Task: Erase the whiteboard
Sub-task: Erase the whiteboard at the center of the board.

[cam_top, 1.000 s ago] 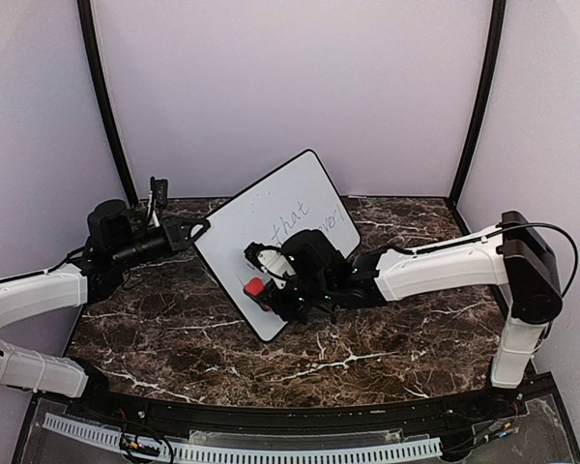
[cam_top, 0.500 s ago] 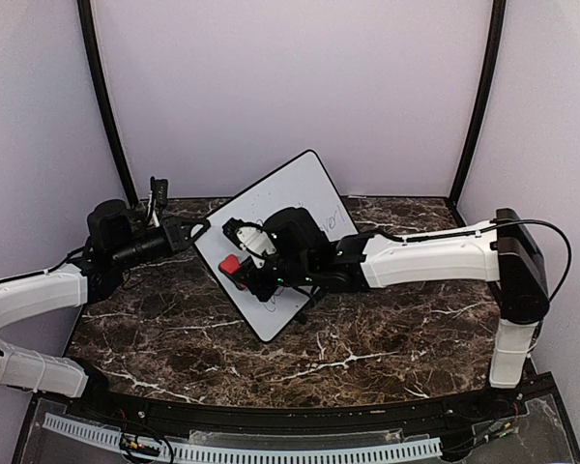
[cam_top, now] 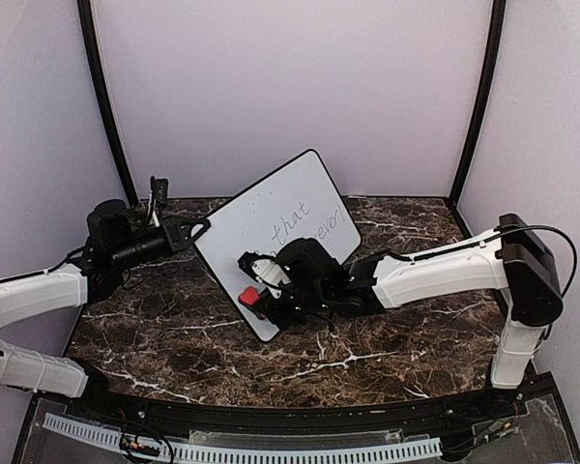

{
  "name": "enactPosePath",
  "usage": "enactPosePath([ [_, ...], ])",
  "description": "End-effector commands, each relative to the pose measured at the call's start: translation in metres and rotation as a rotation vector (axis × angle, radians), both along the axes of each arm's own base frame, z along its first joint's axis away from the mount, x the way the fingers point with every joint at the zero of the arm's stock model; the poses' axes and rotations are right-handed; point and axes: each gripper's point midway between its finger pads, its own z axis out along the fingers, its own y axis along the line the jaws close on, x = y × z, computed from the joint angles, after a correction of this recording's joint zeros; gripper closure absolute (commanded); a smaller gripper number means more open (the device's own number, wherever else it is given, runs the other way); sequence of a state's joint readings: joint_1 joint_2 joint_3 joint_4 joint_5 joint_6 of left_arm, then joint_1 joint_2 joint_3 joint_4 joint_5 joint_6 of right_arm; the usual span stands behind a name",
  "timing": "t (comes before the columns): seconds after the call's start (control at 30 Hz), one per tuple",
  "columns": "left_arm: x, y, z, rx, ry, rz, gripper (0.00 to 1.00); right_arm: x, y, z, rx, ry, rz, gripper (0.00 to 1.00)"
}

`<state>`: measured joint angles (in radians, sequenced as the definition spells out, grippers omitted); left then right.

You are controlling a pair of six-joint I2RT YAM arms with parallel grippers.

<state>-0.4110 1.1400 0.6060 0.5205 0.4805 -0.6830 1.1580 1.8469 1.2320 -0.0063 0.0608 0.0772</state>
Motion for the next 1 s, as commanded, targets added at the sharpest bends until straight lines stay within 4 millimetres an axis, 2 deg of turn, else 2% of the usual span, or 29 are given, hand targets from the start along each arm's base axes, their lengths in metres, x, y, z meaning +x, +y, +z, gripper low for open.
enactPosePath([
  [0.0,-0.036,-0.021,0.057,-0.109,-0.167,-0.183,1.0,-0.002,0.005,0.005,0.007,0.005,0.0,0.98],
  [0.3,-0.035,-0.02,0.056,-0.102,-0.165,-0.176,1.0,0.025,0.038,0.048,0.071,-0.085,-0.04,0.98],
  [0.4,-0.035,-0.02,0.056,-0.102,-0.166,-0.175,1.0,0.027,0.04,0.049,0.065,-0.094,-0.04,0.98],
  [0.53,-0.035,-0.02,0.057,-0.102,-0.17,-0.175,1.0,0.027,0.03,0.034,0.033,-0.081,-0.05,0.98],
  [0.8,-0.035,-0.021,0.057,-0.105,-0.165,-0.181,1.0,0.014,-0.02,-0.003,-0.018,-0.013,-0.087,0.98],
  [0.87,-0.036,-0.021,0.058,-0.107,-0.166,-0.183,1.0,0.012,-0.026,-0.007,-0.022,0.0,-0.091,0.98],
  [0.97,-0.037,-0.02,0.06,-0.113,-0.172,-0.184,1.0,0.016,-0.023,-0.001,-0.007,-0.002,-0.103,0.98],
])
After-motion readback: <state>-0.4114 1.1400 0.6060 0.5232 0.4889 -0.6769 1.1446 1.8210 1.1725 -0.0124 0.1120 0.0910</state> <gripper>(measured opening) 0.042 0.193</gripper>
